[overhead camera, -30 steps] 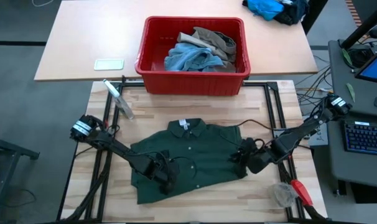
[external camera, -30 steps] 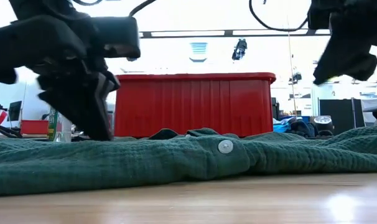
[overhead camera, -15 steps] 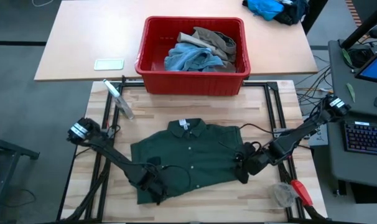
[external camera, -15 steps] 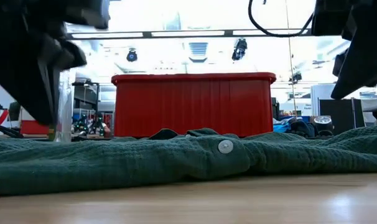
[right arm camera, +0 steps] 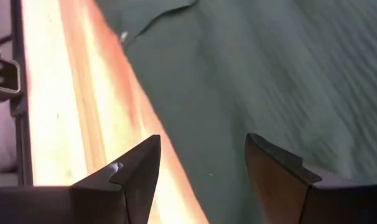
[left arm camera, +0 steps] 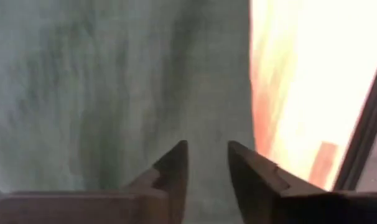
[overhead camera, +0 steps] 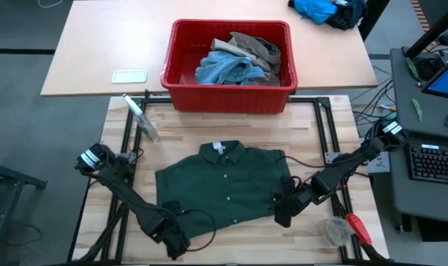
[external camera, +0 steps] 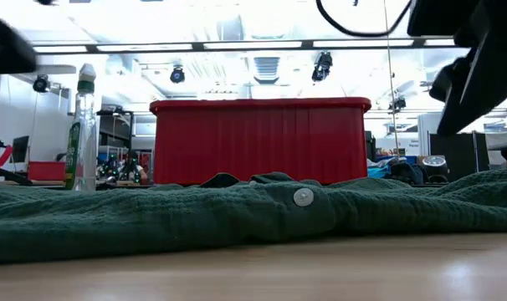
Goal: Fold Laundry from Bin
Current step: Fold the green polo shirt
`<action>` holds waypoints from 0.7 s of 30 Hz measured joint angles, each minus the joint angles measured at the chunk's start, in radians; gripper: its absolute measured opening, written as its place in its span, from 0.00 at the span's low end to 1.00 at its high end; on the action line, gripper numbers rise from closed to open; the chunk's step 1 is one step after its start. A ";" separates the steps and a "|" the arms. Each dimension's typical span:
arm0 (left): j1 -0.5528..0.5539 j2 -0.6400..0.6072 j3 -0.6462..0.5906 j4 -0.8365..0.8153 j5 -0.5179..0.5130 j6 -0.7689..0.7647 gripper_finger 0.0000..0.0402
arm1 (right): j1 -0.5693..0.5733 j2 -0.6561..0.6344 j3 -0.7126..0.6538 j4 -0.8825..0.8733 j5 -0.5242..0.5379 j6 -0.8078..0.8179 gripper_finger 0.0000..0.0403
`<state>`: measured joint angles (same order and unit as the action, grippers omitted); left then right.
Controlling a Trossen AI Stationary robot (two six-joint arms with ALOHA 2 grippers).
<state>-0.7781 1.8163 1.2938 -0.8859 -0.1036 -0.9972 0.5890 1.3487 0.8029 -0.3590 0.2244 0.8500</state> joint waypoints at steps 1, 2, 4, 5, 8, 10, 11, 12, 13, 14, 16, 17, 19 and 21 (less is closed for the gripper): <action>-0.012 0.001 0.000 0.001 0.002 -0.013 0.31 | 0.003 0.015 0.017 -0.003 0.000 -0.015 0.55; -0.023 0.003 0.000 0.002 0.002 -0.024 0.36 | 0.005 0.030 0.035 -0.007 0.000 -0.033 0.55; -0.039 0.009 0.000 0.001 -0.002 -0.042 0.45 | 0.009 0.059 0.073 -0.040 -0.012 -0.054 0.55; -0.045 0.013 0.000 0.001 -0.007 -0.045 0.50 | 0.010 0.074 0.097 -0.079 -0.024 -0.057 0.55; -0.053 0.025 0.000 -0.001 -0.010 -0.045 0.61 | 0.011 0.125 0.166 -0.228 -0.045 0.032 0.55; -0.053 0.032 0.000 -0.001 -0.010 -0.046 0.66 | 0.011 0.155 0.212 -0.327 -0.055 0.111 0.55; -0.052 0.035 0.000 -0.001 -0.013 -0.047 0.68 | 0.011 0.171 0.233 -0.358 -0.070 0.118 0.55; -0.052 0.038 0.000 -0.002 -0.018 -0.047 0.69 | 0.013 0.186 0.252 -0.378 -0.087 0.106 0.56; -0.052 0.041 0.000 -0.002 -0.026 -0.044 0.69 | 0.016 0.202 0.269 -0.392 -0.095 0.088 0.56; -0.051 0.043 0.000 -0.002 -0.040 -0.041 0.70 | 0.020 0.219 0.285 -0.408 -0.098 0.062 0.57; -0.051 0.047 0.000 -0.001 -0.076 -0.040 0.70 | 0.026 0.254 0.311 -0.426 -0.097 -0.013 0.60; -0.051 0.048 0.000 -0.001 -0.094 -0.040 0.70 | 0.032 0.274 0.322 -0.432 -0.097 -0.052 0.62; -0.052 0.048 0.000 -0.001 -0.130 -0.040 0.69 | 0.046 0.320 0.339 -0.468 -0.095 -0.144 0.66; -0.052 0.048 0.000 0.001 -0.172 -0.038 0.68 | 0.060 0.371 0.355 -0.515 -0.095 -0.210 0.70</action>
<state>-0.8299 1.8641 1.2938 -0.8844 -0.2759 -1.0351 0.6489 1.7196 1.1576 -0.8736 0.1296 0.6397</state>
